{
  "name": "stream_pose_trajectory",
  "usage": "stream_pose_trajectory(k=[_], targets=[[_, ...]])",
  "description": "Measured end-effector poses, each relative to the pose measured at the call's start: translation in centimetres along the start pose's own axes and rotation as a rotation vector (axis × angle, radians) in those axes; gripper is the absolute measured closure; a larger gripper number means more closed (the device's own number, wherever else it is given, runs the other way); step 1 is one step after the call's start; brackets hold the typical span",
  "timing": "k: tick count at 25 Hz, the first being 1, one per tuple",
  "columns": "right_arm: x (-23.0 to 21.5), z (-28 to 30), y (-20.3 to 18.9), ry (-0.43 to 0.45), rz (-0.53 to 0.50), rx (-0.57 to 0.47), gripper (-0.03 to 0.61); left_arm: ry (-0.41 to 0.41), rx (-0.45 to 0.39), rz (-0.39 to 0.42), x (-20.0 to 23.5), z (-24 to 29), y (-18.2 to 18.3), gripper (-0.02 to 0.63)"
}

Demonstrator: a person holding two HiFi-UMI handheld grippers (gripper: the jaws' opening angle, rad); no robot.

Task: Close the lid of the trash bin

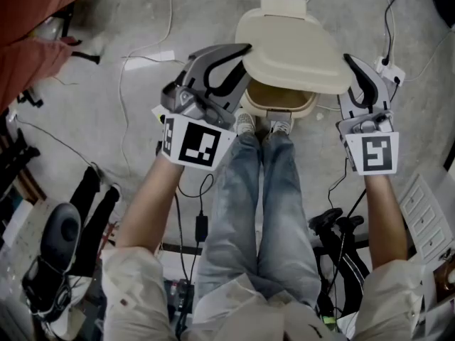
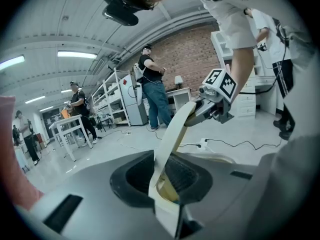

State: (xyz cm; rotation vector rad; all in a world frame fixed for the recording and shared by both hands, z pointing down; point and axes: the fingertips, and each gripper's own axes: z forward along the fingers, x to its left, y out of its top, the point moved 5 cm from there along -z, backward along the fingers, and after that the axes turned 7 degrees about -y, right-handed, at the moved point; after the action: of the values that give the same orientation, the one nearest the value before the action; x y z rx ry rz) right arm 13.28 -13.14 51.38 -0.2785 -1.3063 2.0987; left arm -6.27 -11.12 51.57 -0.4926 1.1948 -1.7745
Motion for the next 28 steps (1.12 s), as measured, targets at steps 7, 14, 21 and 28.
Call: stream_pose_trajectory(k=[7,14,21,28], targets=[[0.9,-0.8,-0.9,0.008,-0.049,0.024,0.483,-0.046,0.024,0.039,-1.4,-0.4,-0.6,0.54],[2.0,-1.2,-1.8,0.046,-0.113,0.021,0.46,-0.116,0.054,0.079,-2.7,-0.6,-1.6,0.518],[2.8,-1.9,-2.6,0.064,-0.135,0.056,0.44,-0.148,0.066,0.093,-3.6,-1.0,-1.9,0.491],[3.7,-2.3,-3.8,0.091,-0.235,0.095,0.423,-0.178,0.093,0.141,-4.6,-1.1,-2.8,0.477]])
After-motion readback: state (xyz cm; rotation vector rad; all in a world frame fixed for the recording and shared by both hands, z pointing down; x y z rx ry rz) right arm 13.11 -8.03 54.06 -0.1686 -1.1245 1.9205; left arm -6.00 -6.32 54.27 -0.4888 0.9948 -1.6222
